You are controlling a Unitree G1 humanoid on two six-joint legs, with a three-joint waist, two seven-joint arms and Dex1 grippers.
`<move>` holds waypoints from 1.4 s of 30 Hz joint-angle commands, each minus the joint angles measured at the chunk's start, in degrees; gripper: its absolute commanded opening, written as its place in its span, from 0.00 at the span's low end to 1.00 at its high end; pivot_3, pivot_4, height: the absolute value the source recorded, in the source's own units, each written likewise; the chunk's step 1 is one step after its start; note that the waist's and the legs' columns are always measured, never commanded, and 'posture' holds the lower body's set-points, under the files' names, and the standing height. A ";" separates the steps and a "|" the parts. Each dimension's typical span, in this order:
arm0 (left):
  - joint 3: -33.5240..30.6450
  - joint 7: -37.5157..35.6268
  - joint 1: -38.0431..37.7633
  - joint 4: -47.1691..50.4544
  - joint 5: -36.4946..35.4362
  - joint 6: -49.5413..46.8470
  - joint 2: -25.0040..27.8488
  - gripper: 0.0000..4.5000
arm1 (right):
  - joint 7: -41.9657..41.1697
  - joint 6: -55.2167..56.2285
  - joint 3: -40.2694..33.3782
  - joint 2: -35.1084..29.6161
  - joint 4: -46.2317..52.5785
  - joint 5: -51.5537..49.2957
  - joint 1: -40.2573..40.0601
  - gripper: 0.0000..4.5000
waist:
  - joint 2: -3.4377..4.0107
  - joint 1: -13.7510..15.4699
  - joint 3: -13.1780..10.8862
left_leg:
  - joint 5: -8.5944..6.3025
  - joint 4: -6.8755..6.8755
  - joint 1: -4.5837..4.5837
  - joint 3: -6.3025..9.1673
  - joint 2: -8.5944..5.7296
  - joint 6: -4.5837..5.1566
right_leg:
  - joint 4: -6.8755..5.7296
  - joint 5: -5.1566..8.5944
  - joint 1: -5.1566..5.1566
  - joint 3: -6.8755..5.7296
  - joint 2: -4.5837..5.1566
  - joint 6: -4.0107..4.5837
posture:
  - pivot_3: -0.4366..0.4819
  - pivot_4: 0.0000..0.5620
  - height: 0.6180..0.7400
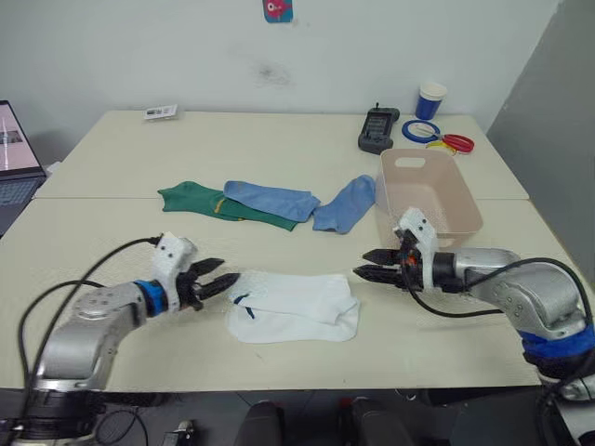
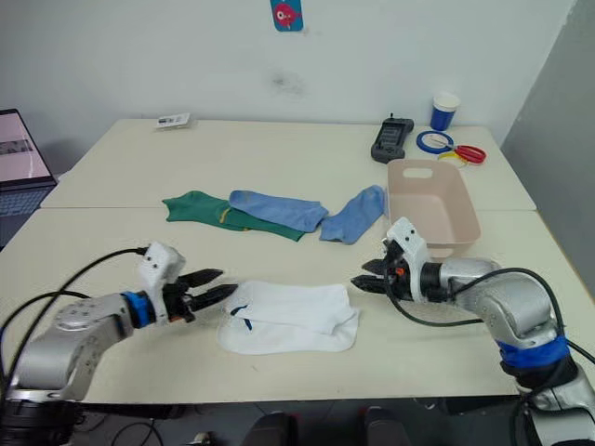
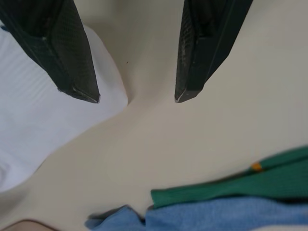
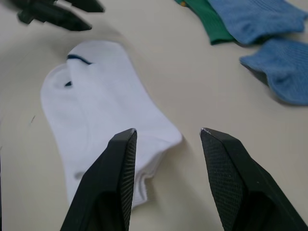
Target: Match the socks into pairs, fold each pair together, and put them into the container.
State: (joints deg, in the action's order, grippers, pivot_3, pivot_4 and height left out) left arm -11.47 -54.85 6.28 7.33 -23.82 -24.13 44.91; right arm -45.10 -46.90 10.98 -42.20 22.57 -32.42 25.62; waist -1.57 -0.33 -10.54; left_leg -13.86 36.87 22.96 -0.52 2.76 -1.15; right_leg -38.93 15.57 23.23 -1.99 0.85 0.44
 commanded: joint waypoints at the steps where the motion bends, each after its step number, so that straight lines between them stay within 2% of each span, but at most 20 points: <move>1: -0.10 -9.11 -2.98 -0.02 2.54 12.49 4.08 0.55 | -6.52 17.81 5.97 -3.53 3.05 11.40 -3.87 0.50 | 0.00 -0.01 0.00 | 0.00 0.00 -0.01 -0.04 0.00 0.00 | 0.01 0.01 0.00 0.01 0.01 0.01 | 0.48 0.27 1.00; 6: 1.00 -15.87 -4.64 -2.86 6.15 25.14 7.26 0.55 | -9.45 33.13 10.80 -3.35 0.01 21.64 -7.26 0.50 | 0.00 0.01 0.00 | 0.00 0.01 -0.01 -0.19 0.00 -0.01 | 0.02 0.02 0.00 -0.02 0.19 0.03 | 0.48 0.27 1.00; 10: 3.11 -16.95 -3.97 -5.89 9.35 31.90 7.18 0.55 | -10.02 39.99 13.47 -1.78 -2.95 27.48 -7.60 0.50 | 0.00 0.02 0.00 | 0.00 0.01 -0.01 -0.23 0.00 -0.01 | 0.01 0.03 0.00 -0.01 0.18 0.04 | 0.48 0.27 1.00; 13: 5.06 -15.15 -3.12 -7.99 12.49 35.79 6.17 0.55 | -10.11 42.48 14.40 -0.16 -4.78 30.34 -6.88 0.50 | 0.00 0.03 0.00 | 0.00 0.01 -0.01 -0.25 0.00 -0.01 | 0.01 0.02 0.00 -0.01 0.18 0.04 | 0.48 0.27 1.00; 17: 7.41 -11.75 -0.02 -10.56 15.69 37.99 4.42 0.55 | -10.71 44.66 15.28 1.26 -6.91 33.33 -6.08 0.50 | 0.00 0.21 0.00 | 0.00 0.02 -0.01 -0.24 0.00 -0.01 | -0.01 0.02 0.00 -0.03 0.16 0.04 | 0.48 0.27 1.00; 24: 10.10 -10.76 1.84 -10.41 16.58 37.92 3.56 0.55 | -10.21 47.07 16.28 5.59 -11.66 37.64 -4.30 0.50 | 0.00 0.13 0.00 | 0.00 0.03 -0.02 -0.27 0.02 -0.01 | -0.05 0.02 0.00 0.00 0.12 0.04 | 0.48 0.27 1.00; 27: 10.32 -11.05 2.39 -10.33 16.20 37.61 3.77 0.43 | -10.15 47.19 15.52 7.68 -12.06 36.75 -4.03 0.50 | 0.00 0.13 0.00 | 0.00 0.03 -0.03 -0.26 0.03 -0.01 | -0.05 0.02 0.00 -0.01 0.09 0.04 | 0.48 0.27 1.00; 33: 9.74 -12.22 3.05 -9.31 14.32 36.05 4.11 0.01 | -12.50 46.40 13.37 8.12 -10.29 33.85 -3.94 0.07 | 0.00 0.17 0.00 | 0.00 0.04 -0.02 -0.28 0.00 -0.01 | -0.05 0.02 -0.01 -0.01 0.06 0.04 | 0.48 0.27 1.00; 34: 9.68 -12.54 3.14 -9.25 13.90 35.76 4.12 0.00 | -12.72 46.56 13.17 8.05 -10.29 33.72 -3.89 0.00 | 0.00 0.17 0.00 | 0.00 0.04 -0.02 -0.28 0.00 -0.01 | -0.05 0.02 -0.01 -0.01 0.06 0.03 | 0.48 0.27 1.00; 38: 8.98 -13.35 3.25 -8.27 10.98 32.90 3.90 0.00 | -13.35 45.58 12.29 8.40 -10.19 32.74 -3.73 0.00 | 0.00 0.16 0.00 | 0.00 0.04 -0.03 -0.24 0.02 -0.01 | -0.06 0.02 -0.01 -0.02 0.06 0.04 | 0.48 0.27 1.00; 42: 8.49 -13.96 4.25 -8.61 9.46 30.99 4.28 0.00 | -13.50 39.20 10.38 10.39 -9.01 28.20 -2.47 0.00 | 0.00 0.14 0.00 | 0.00 0.05 -0.03 -0.24 0.02 -0.01 | -0.07 0.01 -0.01 0.00 0.06 0.04 | 0.48 0.27 1.00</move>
State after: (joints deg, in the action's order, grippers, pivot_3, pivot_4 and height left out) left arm -1.53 -68.37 9.63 -2.42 -12.86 7.50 48.45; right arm -58.36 -5.24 23.54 -32.55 10.60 -1.31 21.91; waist -1.57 -0.19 -10.54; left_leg -13.86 36.92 22.93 -0.76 2.79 -1.16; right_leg -39.01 15.58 23.22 -2.00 0.91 0.48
